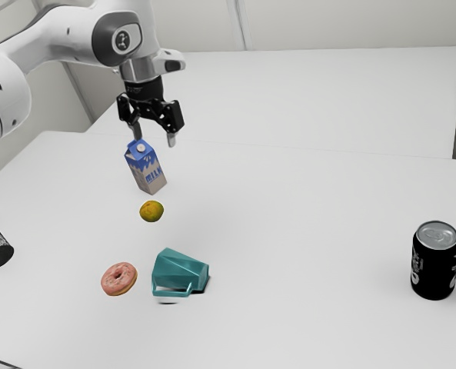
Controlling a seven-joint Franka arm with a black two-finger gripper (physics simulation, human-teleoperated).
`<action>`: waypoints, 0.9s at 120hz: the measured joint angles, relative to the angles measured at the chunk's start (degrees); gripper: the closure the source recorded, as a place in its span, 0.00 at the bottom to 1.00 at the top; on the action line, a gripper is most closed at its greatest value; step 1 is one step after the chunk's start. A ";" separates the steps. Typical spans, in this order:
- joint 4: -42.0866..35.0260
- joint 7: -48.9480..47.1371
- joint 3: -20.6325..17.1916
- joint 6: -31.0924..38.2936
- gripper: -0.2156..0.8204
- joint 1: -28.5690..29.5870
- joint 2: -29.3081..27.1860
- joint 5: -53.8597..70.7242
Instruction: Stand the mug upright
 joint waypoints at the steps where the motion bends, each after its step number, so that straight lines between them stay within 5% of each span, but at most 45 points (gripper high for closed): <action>1: -0.01 -0.02 0.03 0.04 0.21 0.00 0.00 -0.01; 28: -4.52 -0.31 1.05 3.40 0.21 -0.49 -0.91 -0.56; 51: -18.88 -0.62 4.95 12.16 0.21 -0.86 -5.57 -4.83; 108: -41.78 0.54 6.84 23.99 0.21 -1.53 -16.78 -21.82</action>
